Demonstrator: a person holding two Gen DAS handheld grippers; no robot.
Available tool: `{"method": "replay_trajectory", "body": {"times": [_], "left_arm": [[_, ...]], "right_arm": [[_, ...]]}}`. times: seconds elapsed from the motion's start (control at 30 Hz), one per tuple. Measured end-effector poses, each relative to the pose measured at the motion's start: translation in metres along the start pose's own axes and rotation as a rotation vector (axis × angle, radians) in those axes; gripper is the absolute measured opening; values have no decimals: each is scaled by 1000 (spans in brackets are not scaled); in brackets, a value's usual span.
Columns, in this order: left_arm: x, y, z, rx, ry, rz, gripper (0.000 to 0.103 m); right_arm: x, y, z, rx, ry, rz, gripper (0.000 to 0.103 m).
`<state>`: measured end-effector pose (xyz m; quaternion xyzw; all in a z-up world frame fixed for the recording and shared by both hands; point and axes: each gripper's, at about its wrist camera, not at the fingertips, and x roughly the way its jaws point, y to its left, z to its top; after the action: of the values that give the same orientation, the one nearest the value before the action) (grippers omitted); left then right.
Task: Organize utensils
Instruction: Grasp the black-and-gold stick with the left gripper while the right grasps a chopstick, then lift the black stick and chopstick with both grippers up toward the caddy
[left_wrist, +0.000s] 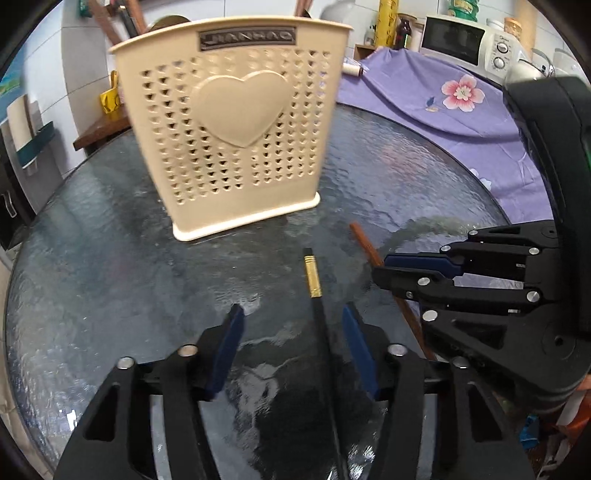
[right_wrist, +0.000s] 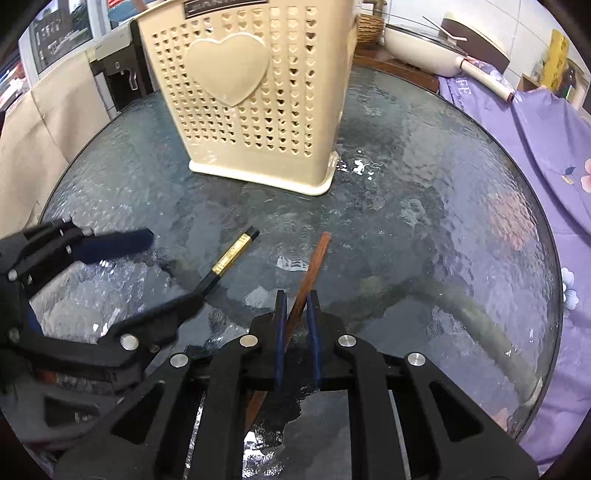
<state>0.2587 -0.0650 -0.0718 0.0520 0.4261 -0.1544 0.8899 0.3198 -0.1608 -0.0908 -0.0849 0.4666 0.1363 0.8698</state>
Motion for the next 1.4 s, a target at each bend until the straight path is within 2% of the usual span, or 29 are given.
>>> {"method": "replay_trajectory", "body": {"times": [0.17, 0.47, 0.67, 0.93, 1.13, 1.4], "left_arm": [[10, -1, 3, 4, 26, -4, 48], [19, -11, 7, 43, 27, 35, 44], [26, -19, 16, 65, 27, 42, 32], [32, -32, 21, 87, 8, 65, 10], [36, -37, 23, 89, 1, 73, 8], [26, -23, 11, 80, -4, 84, 8]], "right_arm": [[3, -16, 3, 81, -5, 37, 12], [12, -32, 16, 157, 1, 21, 15], [20, -32, 27, 183, 3, -15, 15], [26, -21, 32, 143, -22, -91, 15], [26, -23, 28, 144, -29, -81, 11], [25, -21, 25, 137, -41, -94, 10]]}}
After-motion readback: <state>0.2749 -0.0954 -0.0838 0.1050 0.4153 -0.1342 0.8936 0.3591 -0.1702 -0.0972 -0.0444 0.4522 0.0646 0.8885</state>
